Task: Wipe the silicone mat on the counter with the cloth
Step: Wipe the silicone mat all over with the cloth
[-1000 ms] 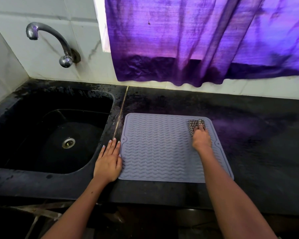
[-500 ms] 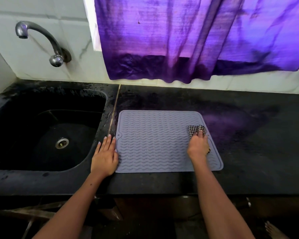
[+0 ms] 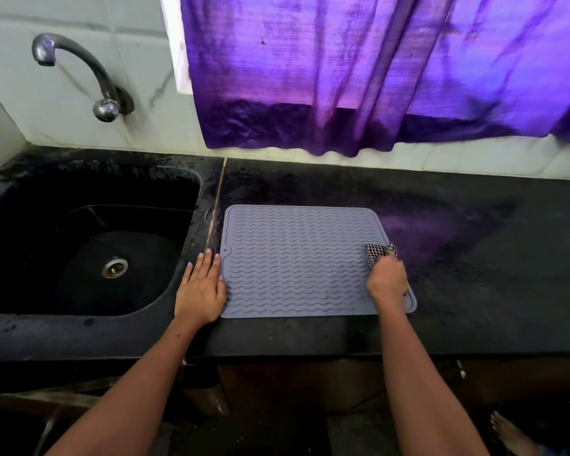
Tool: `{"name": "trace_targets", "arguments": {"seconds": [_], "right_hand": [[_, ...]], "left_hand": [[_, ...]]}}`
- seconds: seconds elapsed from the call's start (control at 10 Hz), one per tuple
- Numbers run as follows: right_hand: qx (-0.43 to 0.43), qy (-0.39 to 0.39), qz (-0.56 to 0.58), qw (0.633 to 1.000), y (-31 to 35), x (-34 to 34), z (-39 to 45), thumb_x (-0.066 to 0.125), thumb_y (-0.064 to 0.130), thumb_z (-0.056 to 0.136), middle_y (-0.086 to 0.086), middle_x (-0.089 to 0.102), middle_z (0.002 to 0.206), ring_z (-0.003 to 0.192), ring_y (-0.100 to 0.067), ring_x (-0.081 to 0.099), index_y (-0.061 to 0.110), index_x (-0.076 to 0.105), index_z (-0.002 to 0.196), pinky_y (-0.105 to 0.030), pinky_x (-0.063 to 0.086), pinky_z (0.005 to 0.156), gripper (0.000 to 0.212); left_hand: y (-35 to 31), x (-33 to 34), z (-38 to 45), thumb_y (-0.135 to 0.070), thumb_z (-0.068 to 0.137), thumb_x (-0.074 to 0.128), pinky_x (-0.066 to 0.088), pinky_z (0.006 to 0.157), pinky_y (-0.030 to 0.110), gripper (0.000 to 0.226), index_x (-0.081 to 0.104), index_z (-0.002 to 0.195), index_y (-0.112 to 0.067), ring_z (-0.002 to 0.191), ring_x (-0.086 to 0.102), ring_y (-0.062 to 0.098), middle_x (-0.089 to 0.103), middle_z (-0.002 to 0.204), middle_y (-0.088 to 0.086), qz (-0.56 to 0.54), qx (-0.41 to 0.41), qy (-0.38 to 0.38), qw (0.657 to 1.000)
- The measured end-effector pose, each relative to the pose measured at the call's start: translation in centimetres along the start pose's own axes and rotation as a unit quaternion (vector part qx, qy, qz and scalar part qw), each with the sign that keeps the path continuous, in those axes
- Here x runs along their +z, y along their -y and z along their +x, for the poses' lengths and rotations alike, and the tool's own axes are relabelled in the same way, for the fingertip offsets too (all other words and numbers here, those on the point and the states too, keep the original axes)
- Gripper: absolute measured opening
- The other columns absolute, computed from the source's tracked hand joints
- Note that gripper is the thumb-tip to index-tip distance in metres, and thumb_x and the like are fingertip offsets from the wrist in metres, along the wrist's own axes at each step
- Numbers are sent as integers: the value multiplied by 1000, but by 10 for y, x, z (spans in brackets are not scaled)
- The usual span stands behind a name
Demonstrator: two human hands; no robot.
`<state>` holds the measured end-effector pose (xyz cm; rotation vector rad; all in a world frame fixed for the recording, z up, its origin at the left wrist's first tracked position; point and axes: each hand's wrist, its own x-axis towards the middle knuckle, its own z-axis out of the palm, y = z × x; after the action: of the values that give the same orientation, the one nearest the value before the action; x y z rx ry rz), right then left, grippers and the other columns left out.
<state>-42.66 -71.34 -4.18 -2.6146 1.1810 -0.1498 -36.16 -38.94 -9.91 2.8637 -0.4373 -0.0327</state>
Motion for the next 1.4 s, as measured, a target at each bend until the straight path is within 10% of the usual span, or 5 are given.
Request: {"name": "trace_targets", "arguments": {"seconds": [0.2, 0.5, 0.8, 1.1, 1.4], "right_hand": [[-66, 53, -94, 992, -10, 8, -6, 29, 2, 96, -6, 15, 157, 143, -30, 15, 5, 34, 143, -42, 25, 114, 47], [41, -6, 26, 999, -18, -17, -8, 40, 4, 94, -20, 49, 132, 120, -39, 48, -4, 48, 127, -47, 43, 95, 35], [-51, 9, -118, 992, -34, 16, -35, 32, 7, 97, -9, 17, 157, 142, -32, 19, 3, 29, 145, -41, 25, 114, 49], [89, 29, 120, 988, -33, -22, -16, 44, 14, 94, -22, 53, 130, 118, -40, 51, 10, 53, 130, -41, 43, 97, 38], [-51, -2, -84, 995, -36, 18, -53, 34, 4, 97, -8, 18, 157, 142, -32, 18, 7, 33, 144, -41, 21, 114, 47]], "left_hand": [[1, 0, 0, -38, 87, 3, -1, 121, 34, 70, 11, 151, -11, 148, 1, 17, 5, 160, 7, 5, 1, 4, 1000], [1, 0, 0, -39, 87, 4, 0, 122, 35, 70, 12, 150, -11, 148, 1, 18, 6, 160, 7, -6, 0, 6, 1000], [1, 1, 0, -39, 87, 4, 1, 122, 36, 70, 13, 151, -11, 148, 2, 18, 7, 160, 7, -1, 1, 0, 1000], [0, 1, 0, -27, 101, 22, 0, 122, 37, 53, 13, 151, -10, 148, 1, 19, 6, 160, 8, -11, 2, -4, 1000], [2, 4, 0, -27, 101, 22, 0, 122, 36, 53, 14, 151, -10, 148, 2, 19, 7, 160, 8, -18, 3, -13, 1000]]}}
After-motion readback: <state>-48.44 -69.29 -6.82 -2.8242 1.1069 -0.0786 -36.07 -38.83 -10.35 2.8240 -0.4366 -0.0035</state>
